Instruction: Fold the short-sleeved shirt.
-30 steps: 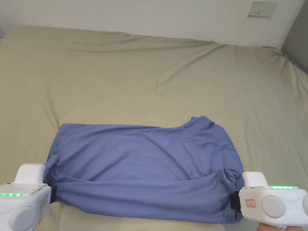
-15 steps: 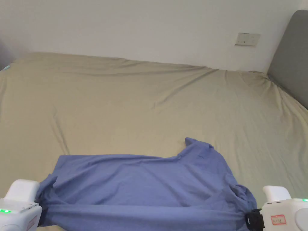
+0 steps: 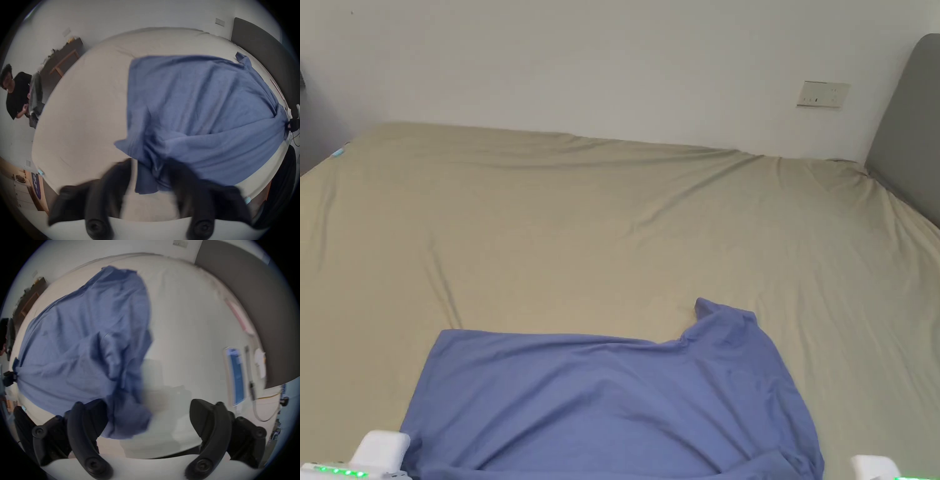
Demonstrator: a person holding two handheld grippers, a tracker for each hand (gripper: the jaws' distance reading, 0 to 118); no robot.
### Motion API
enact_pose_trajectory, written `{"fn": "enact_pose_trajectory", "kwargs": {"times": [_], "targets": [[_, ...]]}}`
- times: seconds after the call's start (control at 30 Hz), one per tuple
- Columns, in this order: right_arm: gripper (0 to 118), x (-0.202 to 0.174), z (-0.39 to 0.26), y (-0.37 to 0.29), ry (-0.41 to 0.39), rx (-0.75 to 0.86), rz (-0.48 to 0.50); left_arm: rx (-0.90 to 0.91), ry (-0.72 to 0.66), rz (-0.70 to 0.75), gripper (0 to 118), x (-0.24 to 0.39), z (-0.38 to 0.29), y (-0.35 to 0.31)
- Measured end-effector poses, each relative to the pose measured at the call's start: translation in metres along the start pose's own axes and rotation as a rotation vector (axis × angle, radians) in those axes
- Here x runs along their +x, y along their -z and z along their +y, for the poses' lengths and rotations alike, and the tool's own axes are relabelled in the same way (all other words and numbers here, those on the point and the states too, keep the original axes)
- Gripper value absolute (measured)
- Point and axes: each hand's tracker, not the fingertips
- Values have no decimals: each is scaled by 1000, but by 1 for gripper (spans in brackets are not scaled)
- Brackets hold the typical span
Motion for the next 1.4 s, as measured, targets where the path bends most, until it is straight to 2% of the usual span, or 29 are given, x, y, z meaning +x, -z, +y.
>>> {"fn": "enact_pose_trajectory", "kwargs": {"times": [0.07,0.1,0.17,0.27,0.37,0.4,0.43,0.47,0.5,0.53,0.6,0.67,0.7,0.83,1.07,1.2,1.3,1.4], "targets": [[105,6,12,-38,30,104,77,119,-59,11,106,-6,9,-28],[105,6,18,-59,39,181,103,248,-113,-11,116,-10,16,-53],[105,-1,32,-106,16,374,100,409,-191,-40,116,-14,35,-96],[105,-21,47,-180,-27,662,79,663,-207,-16,115,-7,62,-161],[105,-47,53,-247,-54,904,92,872,-199,61,105,12,79,-218],[98,-58,53,-264,-61,957,88,924,-184,78,94,24,83,-240],[83,-68,52,-280,-74,1027,77,970,-168,89,81,33,87,-254],[56,-77,51,-290,-86,1075,57,993,-150,91,60,40,90,-265],[12,-87,50,-299,-100,1115,32,1021,-124,91,26,48,91,-274],[2,-97,48,-305,-112,1159,9,1040,-105,89,9,53,96,-275],[2,-111,45,-309,-140,1203,-4,1070,-58,111,1,68,98,-281],[2,-121,45,-312,-162,1185,20,1080,-27,140,0,80,100,-280],[2,-127,46,-310,-166,1185,37,1119,-55,142,0,84,99,-281],[2,-140,50,-301,-181,1175,47,1076,-57,66,0,89,107,-281],[2,-134,61,-275,-156,1121,49,993,2,53,0,88,121,-258],[2,-127,69,-233,-120,1001,58,820,14,-58,0,79,120,-199],[2,-119,69,-197,-120,914,69,636,30,0,0,68,118,-120],[2,-106,75,-163,-112,823,48,427,-68,-21,0,38,129,-31]]}}
